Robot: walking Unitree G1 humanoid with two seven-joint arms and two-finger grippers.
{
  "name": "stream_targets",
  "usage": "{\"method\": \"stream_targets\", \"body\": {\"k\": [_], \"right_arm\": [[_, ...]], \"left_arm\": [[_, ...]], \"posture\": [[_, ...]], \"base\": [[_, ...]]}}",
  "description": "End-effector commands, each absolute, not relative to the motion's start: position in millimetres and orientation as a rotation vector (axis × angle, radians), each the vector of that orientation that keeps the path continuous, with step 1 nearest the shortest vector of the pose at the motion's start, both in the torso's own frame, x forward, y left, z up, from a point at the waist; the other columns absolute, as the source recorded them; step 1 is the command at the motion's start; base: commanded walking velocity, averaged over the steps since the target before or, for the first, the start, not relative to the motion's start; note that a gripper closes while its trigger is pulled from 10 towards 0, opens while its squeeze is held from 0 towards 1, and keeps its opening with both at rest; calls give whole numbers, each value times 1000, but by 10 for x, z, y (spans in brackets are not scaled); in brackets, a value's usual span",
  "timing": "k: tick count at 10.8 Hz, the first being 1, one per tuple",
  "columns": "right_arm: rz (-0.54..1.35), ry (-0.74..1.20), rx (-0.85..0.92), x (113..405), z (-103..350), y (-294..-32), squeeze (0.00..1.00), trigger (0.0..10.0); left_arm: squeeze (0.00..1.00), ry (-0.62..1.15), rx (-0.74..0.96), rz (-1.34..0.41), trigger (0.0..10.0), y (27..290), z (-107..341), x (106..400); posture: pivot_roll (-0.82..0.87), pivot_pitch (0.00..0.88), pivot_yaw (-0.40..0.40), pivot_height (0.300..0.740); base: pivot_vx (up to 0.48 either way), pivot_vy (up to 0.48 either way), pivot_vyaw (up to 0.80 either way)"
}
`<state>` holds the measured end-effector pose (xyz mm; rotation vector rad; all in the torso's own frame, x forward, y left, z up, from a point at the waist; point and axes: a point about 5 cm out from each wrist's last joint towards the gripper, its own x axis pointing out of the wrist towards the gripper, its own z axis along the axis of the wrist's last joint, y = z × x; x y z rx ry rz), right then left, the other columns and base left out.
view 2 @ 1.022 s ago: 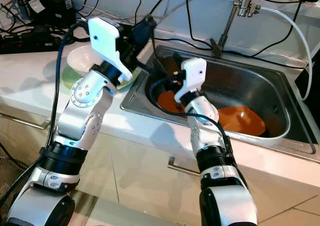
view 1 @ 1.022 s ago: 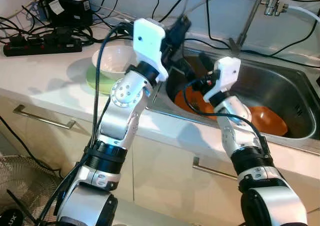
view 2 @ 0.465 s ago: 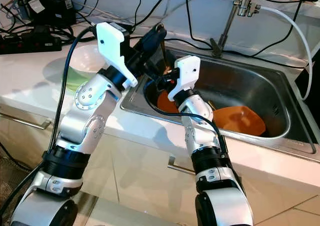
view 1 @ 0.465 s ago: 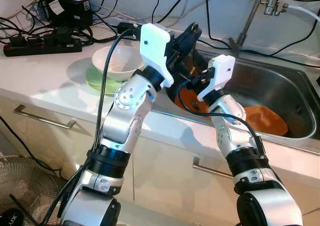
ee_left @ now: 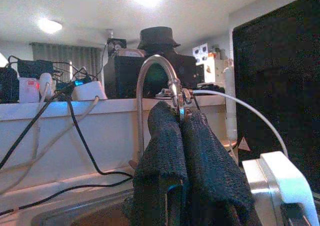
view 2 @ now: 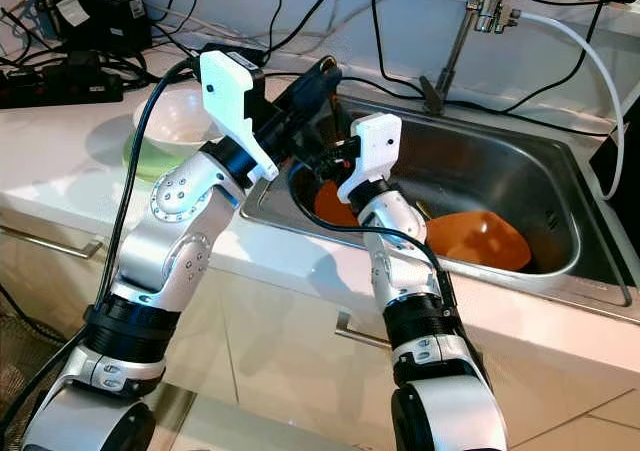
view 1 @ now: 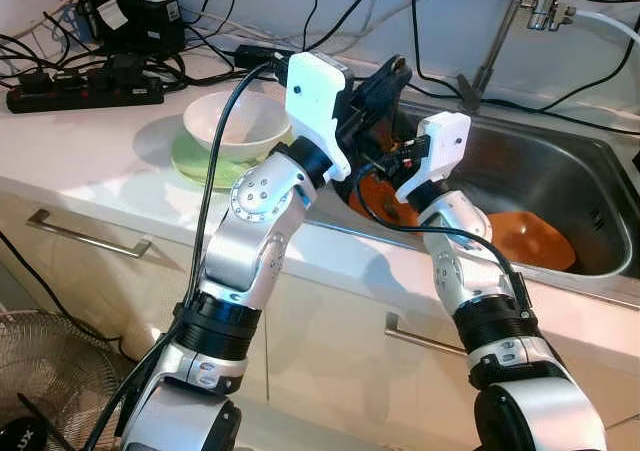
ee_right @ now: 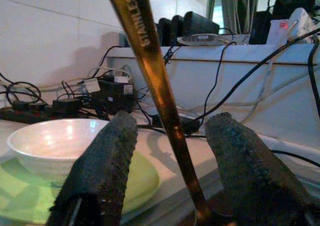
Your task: Kitchen organization
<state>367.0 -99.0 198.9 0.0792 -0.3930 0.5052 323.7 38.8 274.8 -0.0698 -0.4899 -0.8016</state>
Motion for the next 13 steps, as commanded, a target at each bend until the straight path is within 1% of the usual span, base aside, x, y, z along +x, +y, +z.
{"method": "stream_targets", "body": {"k": [1, 13], "right_arm": [[488, -366, 73, 3668, 1918, -1037, 0, 0], [455, -353, 76, 3693, 1882, -1072, 0, 0]], "left_arm": [[0, -504, -72, -833, 10000, 340, 2776, 3182], [0, -502, -68, -813, 10000, 369, 2764, 3191]], "posture": [[232, 15, -53, 740], [239, 15, -58, 740]], "base": [[0, 0, 0], [0, 0, 0]]}}
